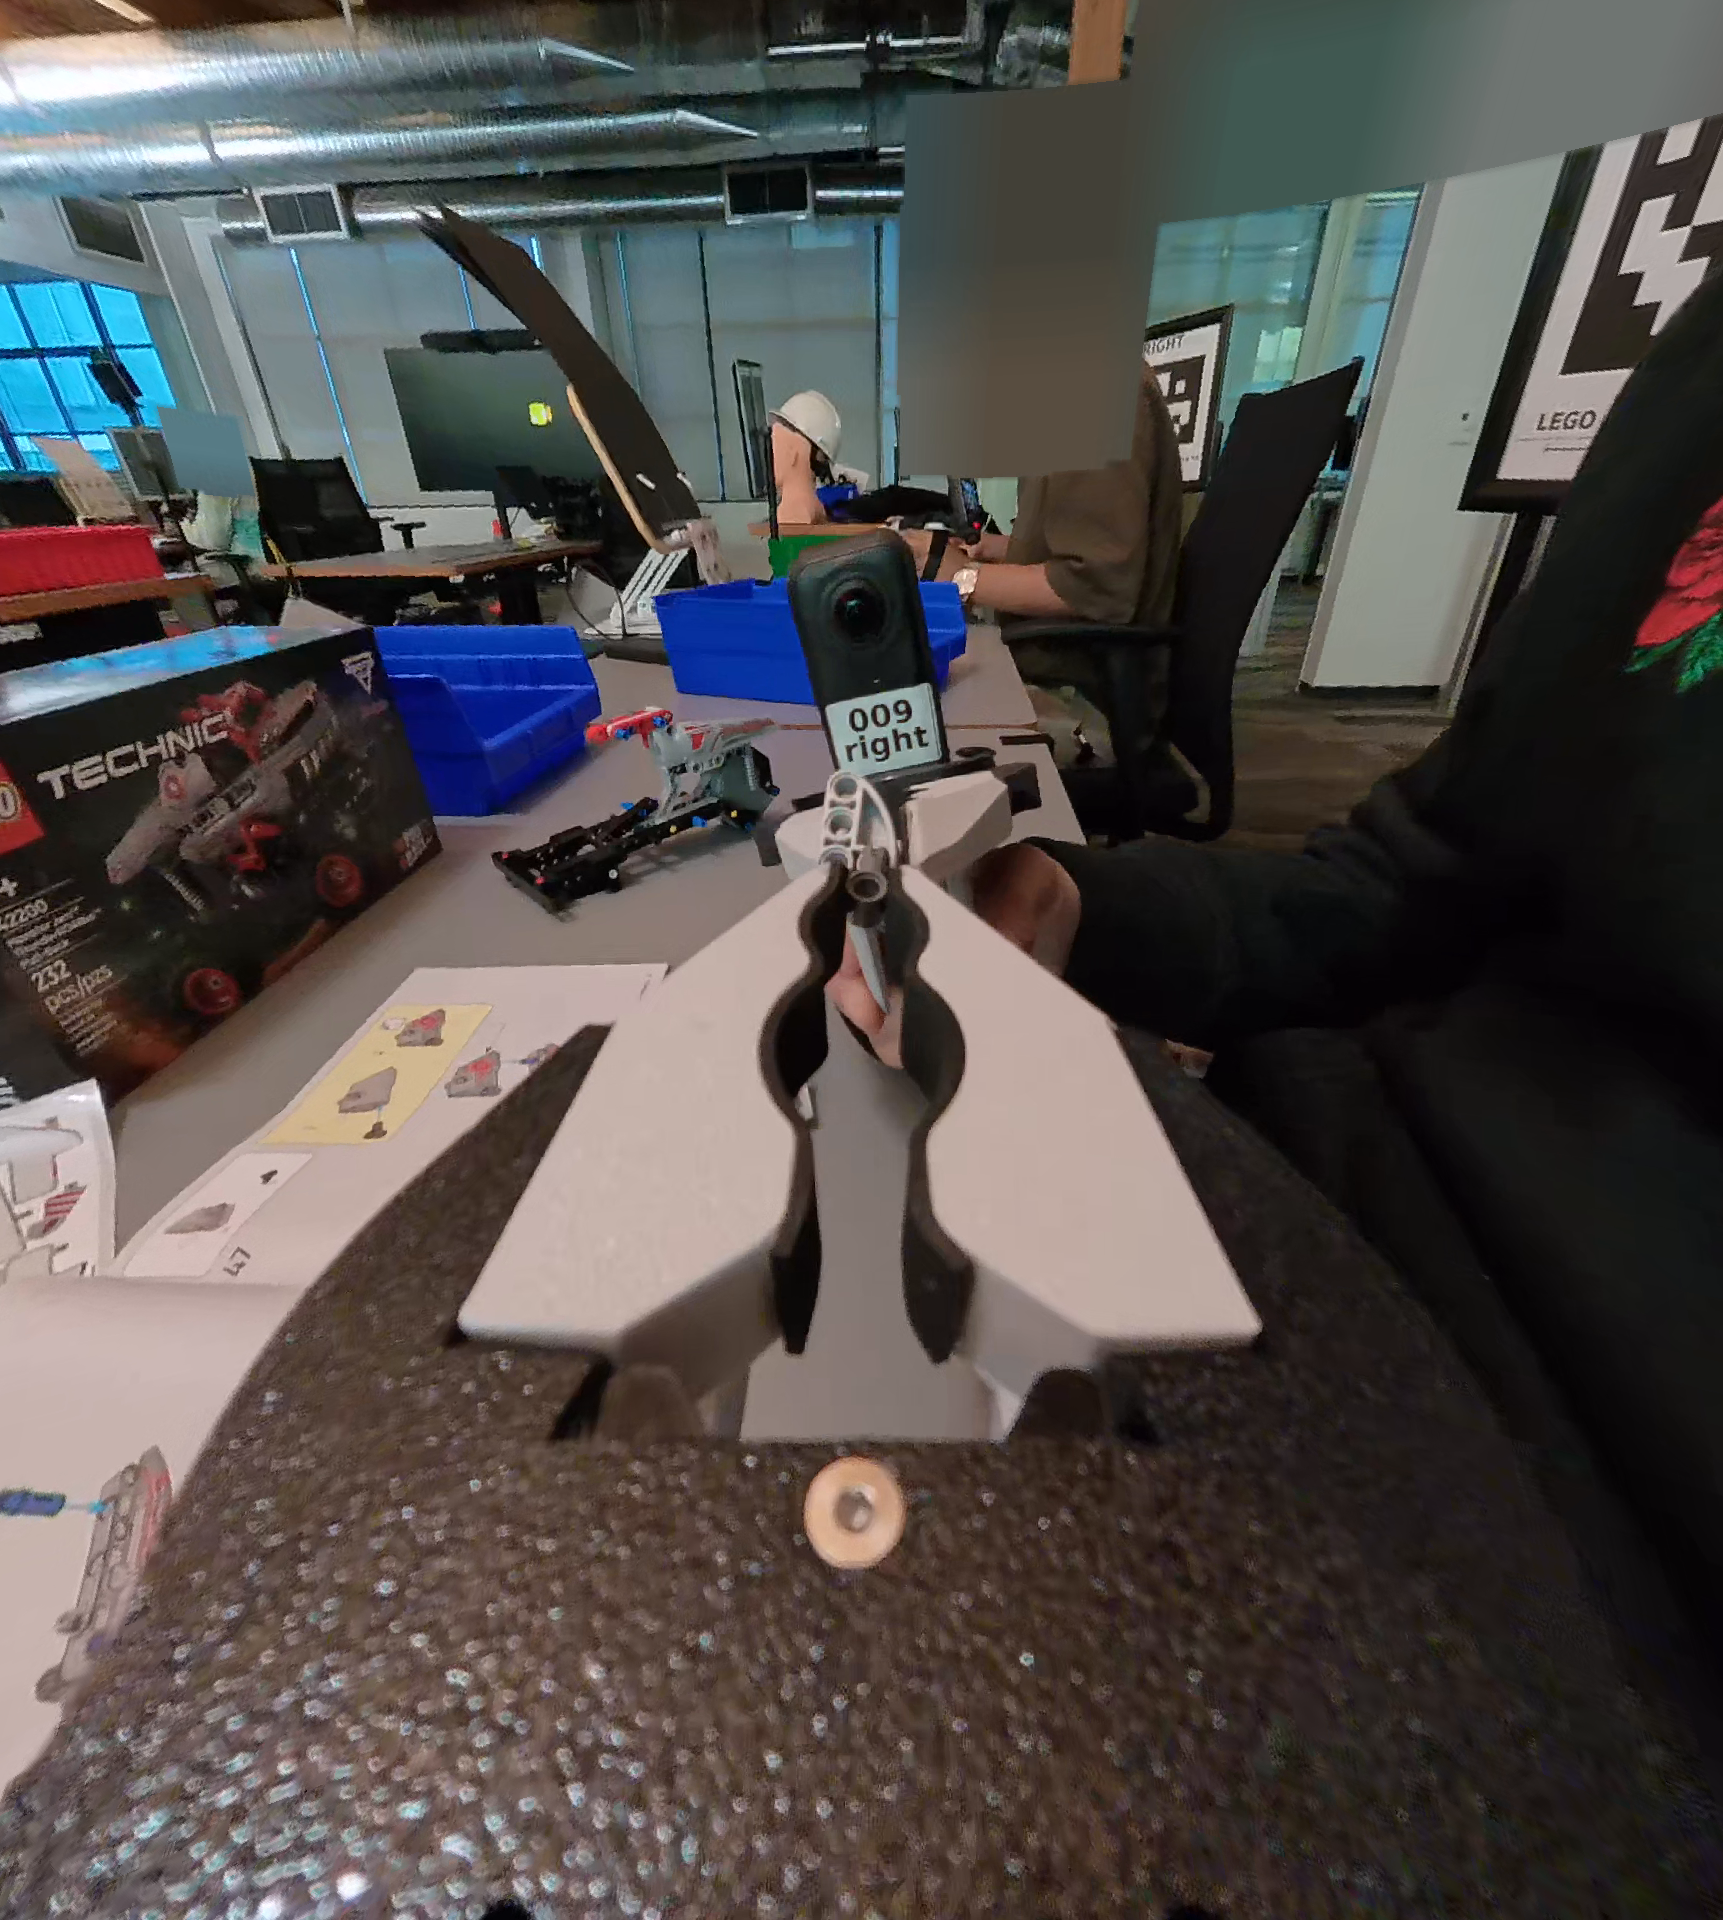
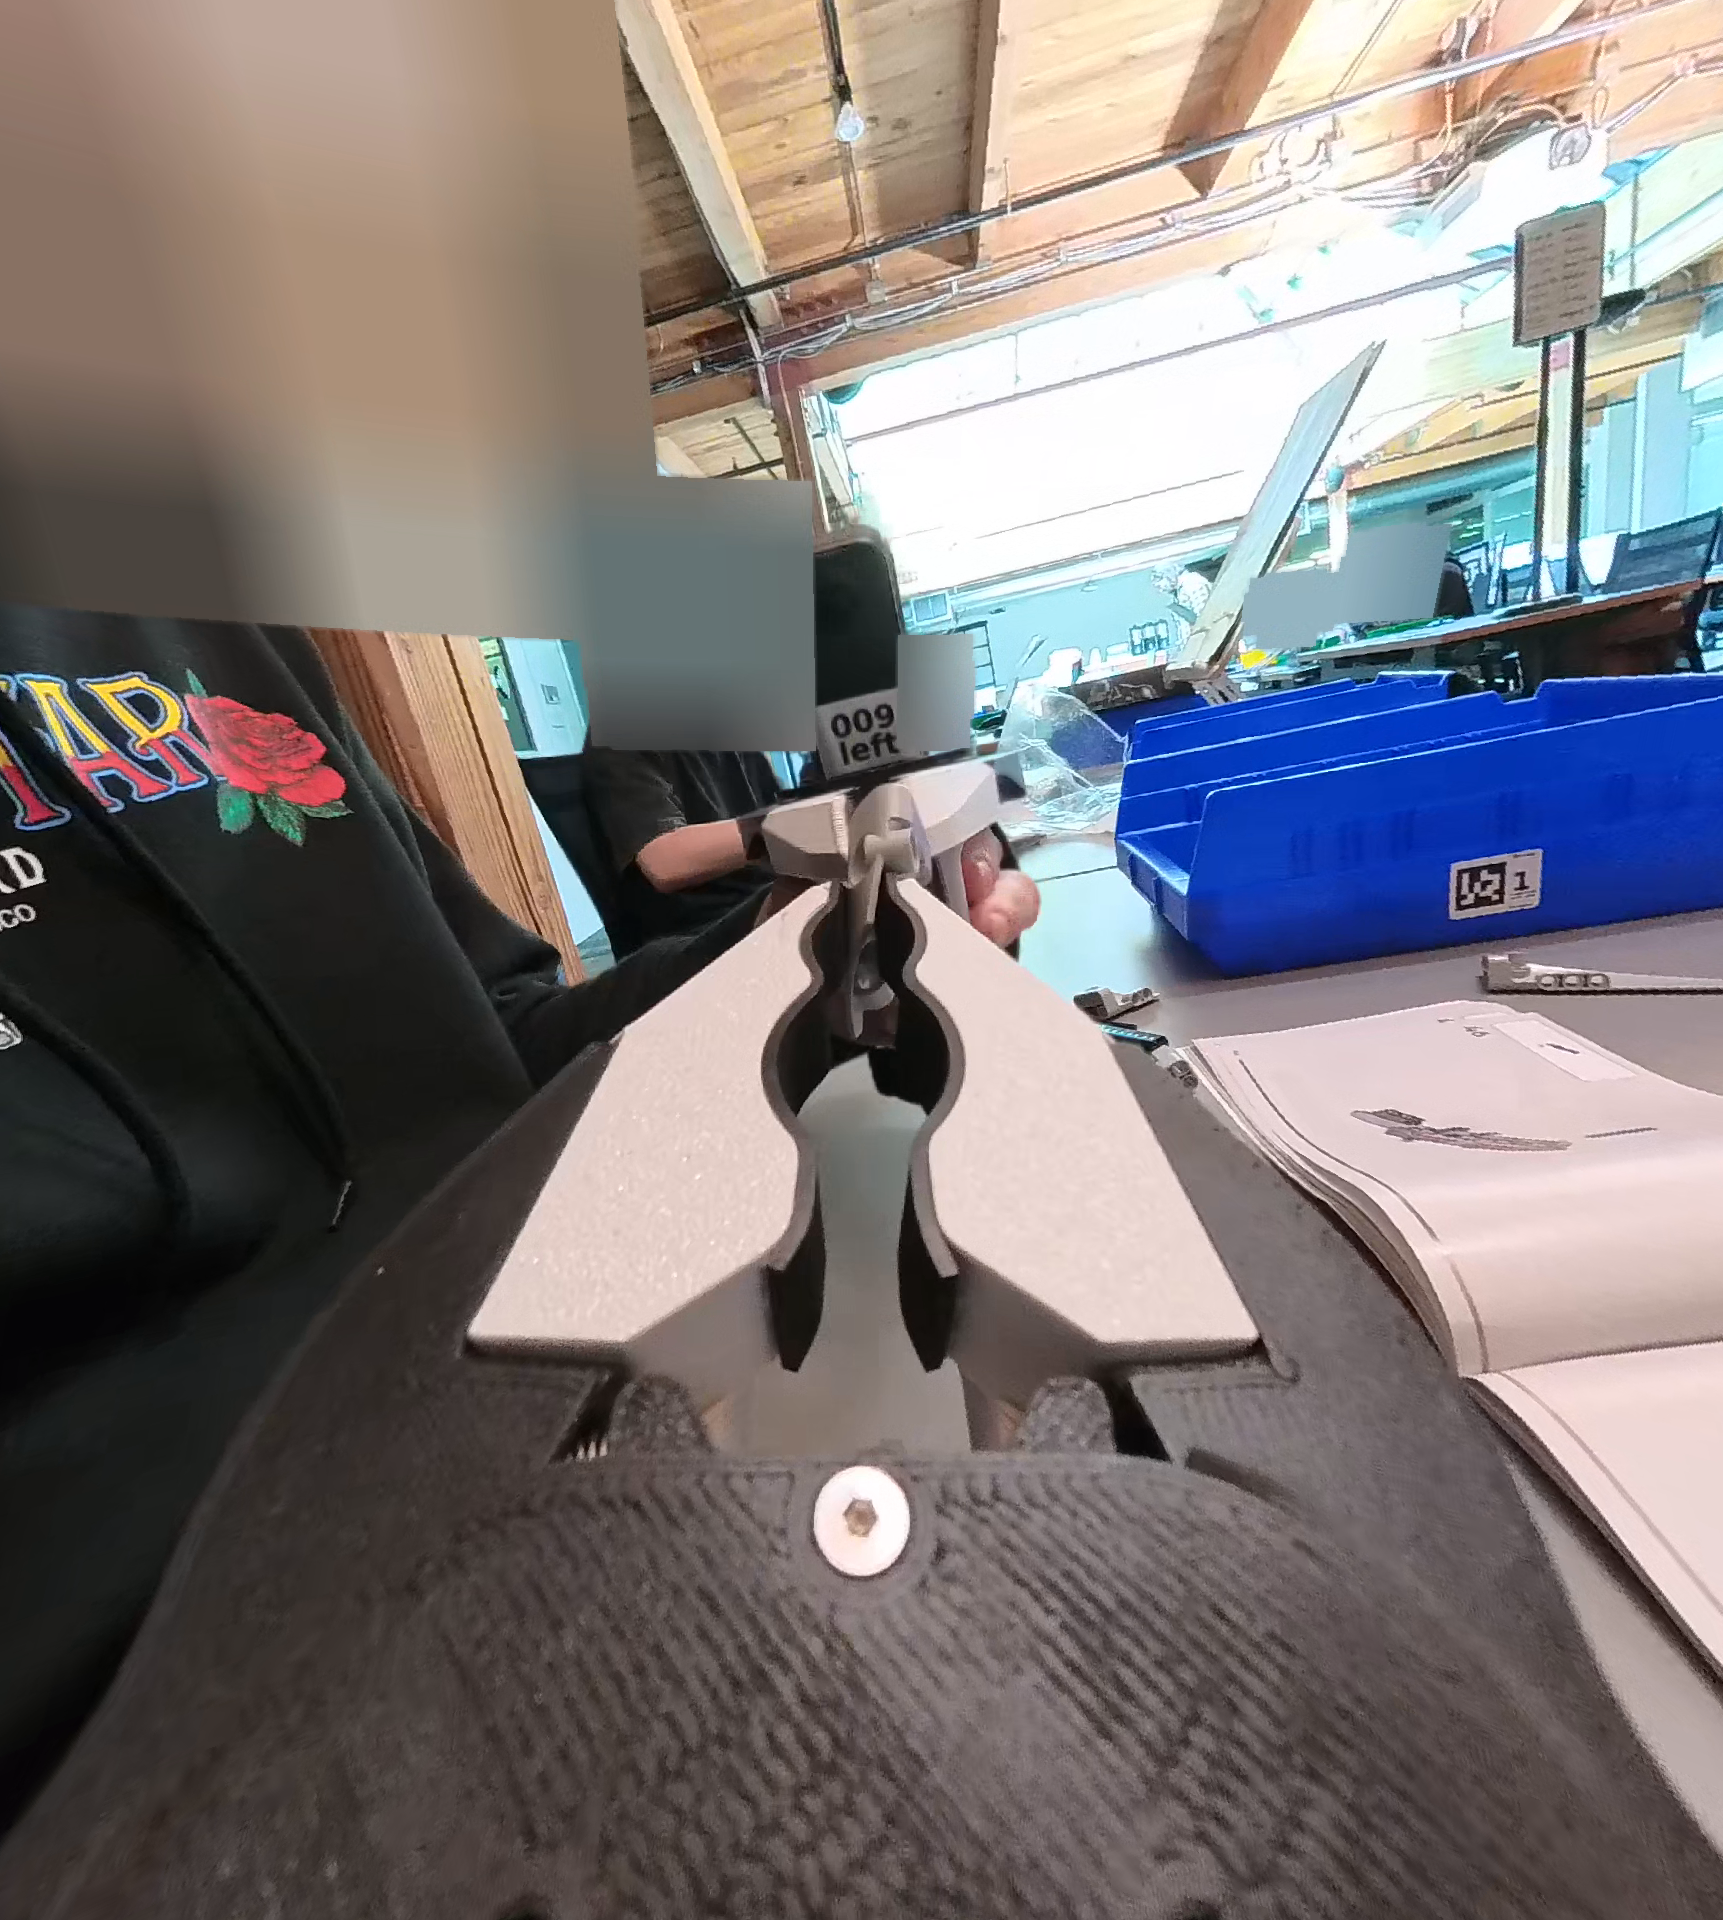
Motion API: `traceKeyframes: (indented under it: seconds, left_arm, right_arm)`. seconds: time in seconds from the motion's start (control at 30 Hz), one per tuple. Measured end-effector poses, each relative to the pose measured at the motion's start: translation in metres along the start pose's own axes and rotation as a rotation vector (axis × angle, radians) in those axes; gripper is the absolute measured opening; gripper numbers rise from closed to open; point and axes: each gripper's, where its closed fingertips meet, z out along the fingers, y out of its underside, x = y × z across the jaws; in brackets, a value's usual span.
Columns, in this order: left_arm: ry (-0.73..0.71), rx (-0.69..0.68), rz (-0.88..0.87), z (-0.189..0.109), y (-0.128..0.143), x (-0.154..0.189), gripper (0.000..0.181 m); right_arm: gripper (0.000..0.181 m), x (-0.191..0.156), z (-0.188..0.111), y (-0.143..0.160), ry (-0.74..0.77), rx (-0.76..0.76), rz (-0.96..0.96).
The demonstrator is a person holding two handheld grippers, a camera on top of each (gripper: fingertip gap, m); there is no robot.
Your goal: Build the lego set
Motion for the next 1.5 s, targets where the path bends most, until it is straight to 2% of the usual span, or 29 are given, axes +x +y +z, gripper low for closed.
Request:
traceKeyframes:
  seconds: [0.13,0.27,0.47,0.6,0.87,0.93,1.03,1.17,1.27,1.37,1.5]
  left_arm:
    - [-0.023,-0.048,-0.033,0.001,0.006,-0.004,0.005]
    - [-0.036,-0.211,0.001,-0.004,0.019,-0.004,0.005]
    - [-0.045,-0.393,0.09,-0.011,0.038,-0.001,0.005]
    - [-0.062,-0.444,0.115,-0.011,0.046,-0.004,0.005]
    - [-0.118,-0.652,0.207,-0.013,0.078,-0.013,0.005]
    - [-0.109,-0.628,0.191,-0.011,0.084,-0.015,0.005]
    - [-0.061,-0.521,0.141,-0.009,0.081,-0.013,0.004]
    - [-0.032,-0.529,0.178,-0.009,0.079,-0.007,0.004]
    - [-0.016,-0.462,0.169,-0.006,0.068,-0.003,0.004]
    - [-0.007,-0.486,0.186,-0.005,0.072,-0.001,0.004]
    - [0.013,-0.325,0.101,-0.001,0.057,-0.001,0.004]
  right_arm:
    - [0.005,0.004,-0.002,0.002,0.039,-0.029,-0.04]
    - [0.004,0.008,-0.003,0.015,0.103,-0.147,-0.187]
    - [0.004,0.009,-0.003,0.035,0.118,-0.297,-0.3]
    - [0.004,0.013,-0.006,0.041,0.134,-0.354,-0.318]
    - [0.004,0.028,-0.016,0.069,0.191,-0.581,-0.388]
    - [0.004,0.031,-0.019,0.074,0.193,-0.62,-0.368]
    - [0.004,0.03,-0.02,0.073,0.179,-0.616,-0.351]
    - [0.005,0.025,-0.02,0.073,0.148,-0.613,-0.349]
    - [0.004,0.02,-0.018,0.066,0.125,-0.556,-0.328]
    - [0.004,0.02,-0.019,0.074,0.121,-0.606,-0.348]
    - [0.004,0.018,-0.018,0.061,0.118,-0.519,-0.321]
